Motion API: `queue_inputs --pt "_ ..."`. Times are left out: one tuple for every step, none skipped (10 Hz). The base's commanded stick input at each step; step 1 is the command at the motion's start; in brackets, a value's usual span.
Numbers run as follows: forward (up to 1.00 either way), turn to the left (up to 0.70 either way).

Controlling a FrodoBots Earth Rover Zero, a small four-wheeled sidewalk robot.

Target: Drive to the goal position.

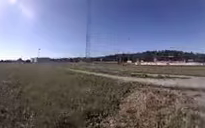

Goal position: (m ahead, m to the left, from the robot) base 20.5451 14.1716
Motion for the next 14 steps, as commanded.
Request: queue_inputs --pt "0.50 0.00" --pt "0.50 0.00" --pt "0.50 0.00" --pt "0.50 0.00" --pt "0.50 -0.40" --pt "0.50 -0.50" --pt "0.50 -0.50" --pt "0.50 -0.50" --pt "0.50 -0.50" --pt "0.50 -0.50" --pt "0.50 -0.50" --pt "0.50 -0.16" --pt "0.50 0.00" --pt "0.50 0.00"
